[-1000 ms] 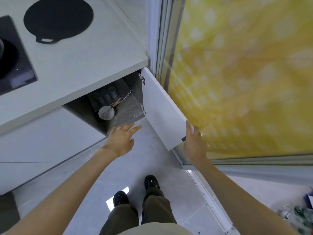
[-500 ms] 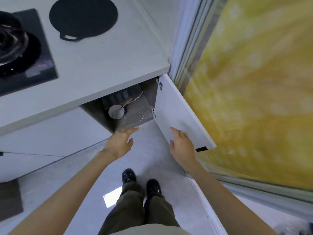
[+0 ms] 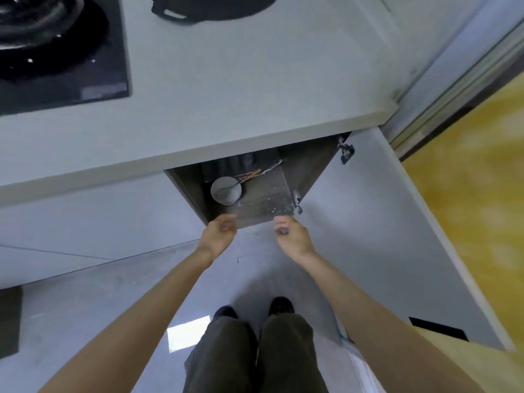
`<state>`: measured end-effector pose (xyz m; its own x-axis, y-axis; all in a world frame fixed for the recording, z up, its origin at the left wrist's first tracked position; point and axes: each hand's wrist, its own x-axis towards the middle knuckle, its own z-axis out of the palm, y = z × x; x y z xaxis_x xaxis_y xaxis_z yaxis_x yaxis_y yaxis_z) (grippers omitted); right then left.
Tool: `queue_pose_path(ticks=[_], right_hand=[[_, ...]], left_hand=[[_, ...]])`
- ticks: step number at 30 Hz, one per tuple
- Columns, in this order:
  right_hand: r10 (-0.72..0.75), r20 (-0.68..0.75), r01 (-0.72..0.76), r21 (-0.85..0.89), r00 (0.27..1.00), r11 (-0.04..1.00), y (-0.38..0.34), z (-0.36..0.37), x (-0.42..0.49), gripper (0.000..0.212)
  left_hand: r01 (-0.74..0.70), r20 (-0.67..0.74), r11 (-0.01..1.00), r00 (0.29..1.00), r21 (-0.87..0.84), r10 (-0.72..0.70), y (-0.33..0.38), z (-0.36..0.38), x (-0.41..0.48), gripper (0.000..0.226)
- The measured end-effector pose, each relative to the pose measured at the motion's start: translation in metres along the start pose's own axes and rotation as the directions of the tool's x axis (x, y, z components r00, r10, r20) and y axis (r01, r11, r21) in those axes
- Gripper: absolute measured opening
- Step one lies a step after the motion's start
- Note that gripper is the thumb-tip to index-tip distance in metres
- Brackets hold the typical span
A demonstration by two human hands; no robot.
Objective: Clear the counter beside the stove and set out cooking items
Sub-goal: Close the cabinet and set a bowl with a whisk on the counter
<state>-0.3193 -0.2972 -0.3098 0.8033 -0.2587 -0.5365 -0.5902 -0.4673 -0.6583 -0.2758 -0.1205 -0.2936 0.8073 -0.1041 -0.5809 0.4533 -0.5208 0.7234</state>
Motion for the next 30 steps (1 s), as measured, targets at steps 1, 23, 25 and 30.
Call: queue_pose_path(ticks=[1, 23, 25, 30], right_hand=[[0.01, 0.013, -0.01, 0.023, 1.0, 1.0, 0.006, 0.009, 0.016, 0.032], [0.027, 0.271, -0.148, 0.437, 0.962, 0.887, 0.125, 0.199, 0.356, 0.042], [0.027, 0.304, -0.185, 0.503, 0.952, 0.845, 0.118, 0.21, 0.371, 0.049], [-0.01, 0.353, -0.228, 0.626, 0.936, 0.746, 0.108, 0.24, 0.39, 0.048]], left_hand=[[0.036, -0.007, 0.997, 0.999, -0.063, -0.036, -0.01, 0.005, 0.014, 0.034], [0.021, 0.003, 0.895, 1.0, -0.446, -0.022, -0.223, 0.101, 0.303, 0.031], [0.018, -0.017, 0.887, 0.999, -0.462, -0.029, -0.23, 0.097, 0.312, 0.031], [0.039, -0.039, 0.84, 0.997, -0.541, -0.072, -0.245, 0.092, 0.318, 0.032]])
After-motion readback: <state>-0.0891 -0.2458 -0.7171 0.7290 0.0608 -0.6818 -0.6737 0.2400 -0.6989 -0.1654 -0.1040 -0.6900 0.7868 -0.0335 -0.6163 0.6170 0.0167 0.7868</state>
